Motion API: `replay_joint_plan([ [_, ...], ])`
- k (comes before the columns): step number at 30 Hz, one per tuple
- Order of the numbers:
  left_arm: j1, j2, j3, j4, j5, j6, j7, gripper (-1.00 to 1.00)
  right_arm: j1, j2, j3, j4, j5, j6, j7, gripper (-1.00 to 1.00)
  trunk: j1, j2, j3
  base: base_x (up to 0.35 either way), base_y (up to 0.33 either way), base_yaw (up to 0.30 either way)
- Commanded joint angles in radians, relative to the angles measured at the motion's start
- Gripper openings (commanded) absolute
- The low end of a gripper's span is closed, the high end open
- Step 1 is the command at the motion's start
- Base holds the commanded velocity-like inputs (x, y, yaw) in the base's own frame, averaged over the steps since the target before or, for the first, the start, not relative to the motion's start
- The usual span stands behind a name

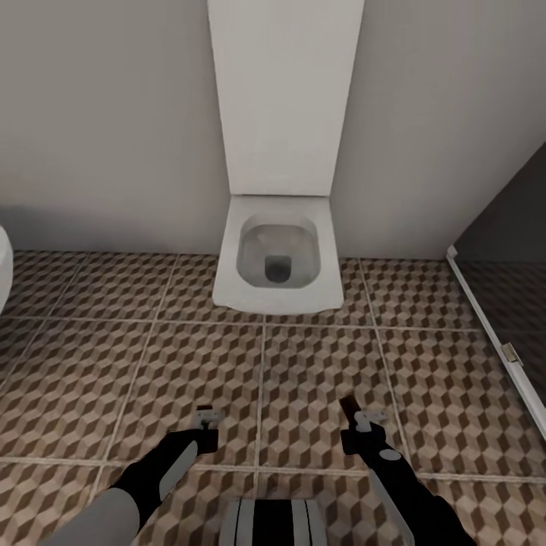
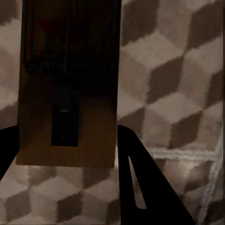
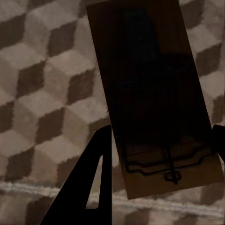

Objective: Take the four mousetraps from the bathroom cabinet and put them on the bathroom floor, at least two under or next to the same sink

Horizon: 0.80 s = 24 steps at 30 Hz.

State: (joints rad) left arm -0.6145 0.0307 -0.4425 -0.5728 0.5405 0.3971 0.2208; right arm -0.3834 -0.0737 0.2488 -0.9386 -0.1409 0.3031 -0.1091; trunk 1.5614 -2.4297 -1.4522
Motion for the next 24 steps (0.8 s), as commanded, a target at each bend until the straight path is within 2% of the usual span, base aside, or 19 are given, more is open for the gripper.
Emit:
replay_joint_plan([
  [1, -0.001, 0.002, -0.008, -0.002, 0.007, 0.004, 0.011, -1.0, 0.0, -0.001, 0.005, -0.002, -0.012, 0.004, -0.009, -1.0, 0.0, 0.0, -0.001, 0.217, 0.0, 0.0],
  [15, -0.001, 0.002, -0.008, -0.002, 0.007, 0.003, 0.011, -1.0, 0.0, 0.001, 0.006, -0.001, -0.015, 0.004, -0.007, -1.0, 0.0, 0.0, -0.001, 0.214, 0.0, 0.0],
  [17, -0.001, 0.002, -0.008, -0.002, 0.007, 0.003, 0.011, -1.0, 0.0, 0.006, 0.007, 0.003, -0.015, 0.004, -0.007, -1.0, 0.0, 0.0, -0.001, 0.199, 0.0, 0.0],
  [18, -0.001, 0.002, -0.008, -0.003, 0.007, 0.003, 0.011, -1.0, 0.0, 0.018, 0.007, 0.008, -0.014, 0.004, -0.009, -1.0, 0.0, 0.0, -0.001, 0.163, 0.0, 0.0],
  [24, -0.001, 0.002, -0.008, -0.005, 0.007, 0.003, 0.011, -1.0, 0.0, 0.024, 0.006, 0.029, -0.014, 0.006, -0.009, -1.0, 0.0, 0.0, -0.001, 0.11, 0.0, 0.0],
])
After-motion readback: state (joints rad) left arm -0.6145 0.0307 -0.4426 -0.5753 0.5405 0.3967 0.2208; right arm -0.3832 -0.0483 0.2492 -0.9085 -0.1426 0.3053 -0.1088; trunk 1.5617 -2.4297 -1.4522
